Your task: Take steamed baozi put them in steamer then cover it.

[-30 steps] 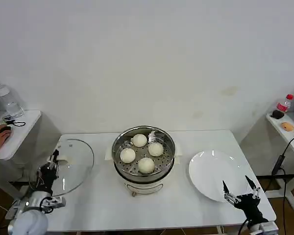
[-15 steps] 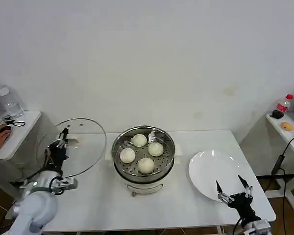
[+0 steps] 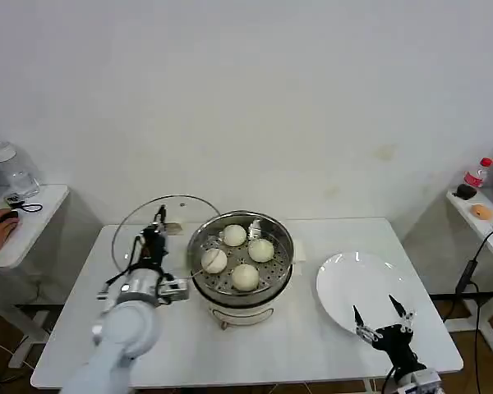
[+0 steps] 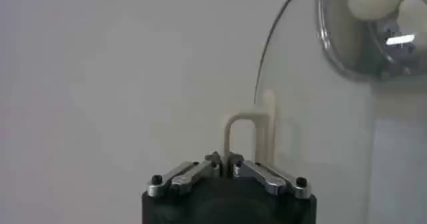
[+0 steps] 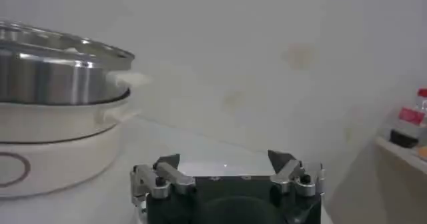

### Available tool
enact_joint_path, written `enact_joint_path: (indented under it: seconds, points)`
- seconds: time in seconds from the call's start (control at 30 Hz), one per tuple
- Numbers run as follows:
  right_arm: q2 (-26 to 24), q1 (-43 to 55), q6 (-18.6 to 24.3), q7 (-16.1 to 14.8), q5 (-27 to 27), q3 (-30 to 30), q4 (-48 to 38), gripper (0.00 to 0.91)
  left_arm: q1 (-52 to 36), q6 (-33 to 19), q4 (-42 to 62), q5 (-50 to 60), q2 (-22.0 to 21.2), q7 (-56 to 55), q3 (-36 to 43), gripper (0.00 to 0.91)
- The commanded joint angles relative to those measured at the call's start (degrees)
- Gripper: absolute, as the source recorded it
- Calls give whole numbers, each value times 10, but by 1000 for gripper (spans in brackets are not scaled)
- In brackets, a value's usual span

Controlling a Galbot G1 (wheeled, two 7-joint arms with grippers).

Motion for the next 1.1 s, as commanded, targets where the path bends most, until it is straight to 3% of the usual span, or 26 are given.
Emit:
enact_joint_path:
  seconds: [0.03,0.67,1.1]
  points:
    - [3,1,2,0,-9,-11,-6,907,-48,23,53,170,-172,47,86,0]
    - [3,3,4,0,-14,-19,-11,907,-35,10,122,213,-229,26,108,0]
    - [2,3,5,-1,-16,-23,-14,907,-29,6,141,221,-242,17,112,0]
